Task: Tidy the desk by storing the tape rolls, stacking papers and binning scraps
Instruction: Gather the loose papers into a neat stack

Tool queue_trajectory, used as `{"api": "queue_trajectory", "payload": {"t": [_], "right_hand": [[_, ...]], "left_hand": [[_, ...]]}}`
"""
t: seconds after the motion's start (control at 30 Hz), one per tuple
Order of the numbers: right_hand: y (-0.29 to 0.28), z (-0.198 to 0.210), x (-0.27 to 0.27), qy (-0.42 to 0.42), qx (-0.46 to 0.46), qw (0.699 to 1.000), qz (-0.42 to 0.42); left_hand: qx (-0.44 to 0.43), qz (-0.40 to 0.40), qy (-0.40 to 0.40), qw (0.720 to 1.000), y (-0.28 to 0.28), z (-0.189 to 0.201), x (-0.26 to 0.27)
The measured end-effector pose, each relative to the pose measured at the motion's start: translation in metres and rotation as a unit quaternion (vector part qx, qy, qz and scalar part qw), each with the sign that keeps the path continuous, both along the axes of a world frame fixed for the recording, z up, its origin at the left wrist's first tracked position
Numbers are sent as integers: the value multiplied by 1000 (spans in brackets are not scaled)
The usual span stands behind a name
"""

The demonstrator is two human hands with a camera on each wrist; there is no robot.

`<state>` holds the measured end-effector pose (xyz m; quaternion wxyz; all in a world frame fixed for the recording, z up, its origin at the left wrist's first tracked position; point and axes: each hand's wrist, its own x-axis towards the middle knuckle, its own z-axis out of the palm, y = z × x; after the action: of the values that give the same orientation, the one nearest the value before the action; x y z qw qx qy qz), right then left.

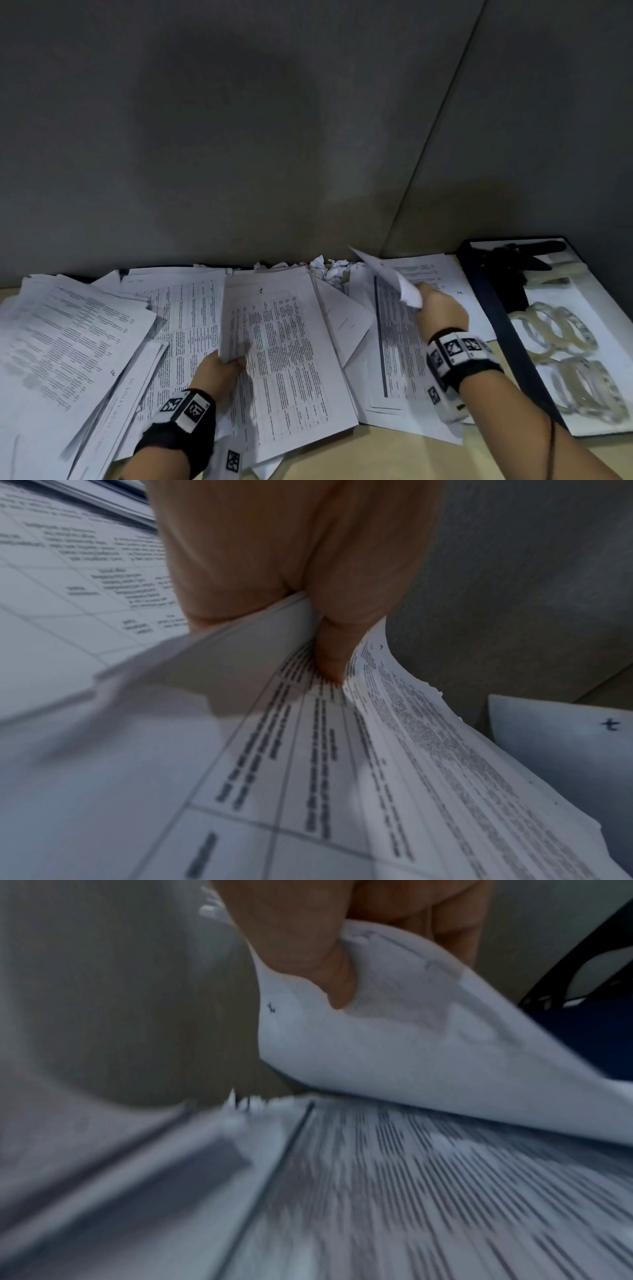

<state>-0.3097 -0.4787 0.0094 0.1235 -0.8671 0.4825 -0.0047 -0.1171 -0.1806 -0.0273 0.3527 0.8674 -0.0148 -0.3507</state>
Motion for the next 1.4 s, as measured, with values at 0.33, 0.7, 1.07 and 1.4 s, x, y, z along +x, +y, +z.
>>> {"api": "queue_trajectory", "payload": {"t": [0.33, 0.7, 1.07, 1.4], "right_hand": [[72, 24, 17, -303, 13, 907, 292], [129, -21, 8, -148, 267, 896, 321], [116, 5, 7, -268, 348, 896, -64], [131, 81, 59, -489, 386, 781, -30]], "left_hand": [[0, 8, 86, 996, 13, 5, 11], [-115, 50, 193, 973, 19, 33, 1], [-121, 0, 85, 989, 35, 34, 4], [-310, 7, 29, 950, 25, 101, 11]]}}
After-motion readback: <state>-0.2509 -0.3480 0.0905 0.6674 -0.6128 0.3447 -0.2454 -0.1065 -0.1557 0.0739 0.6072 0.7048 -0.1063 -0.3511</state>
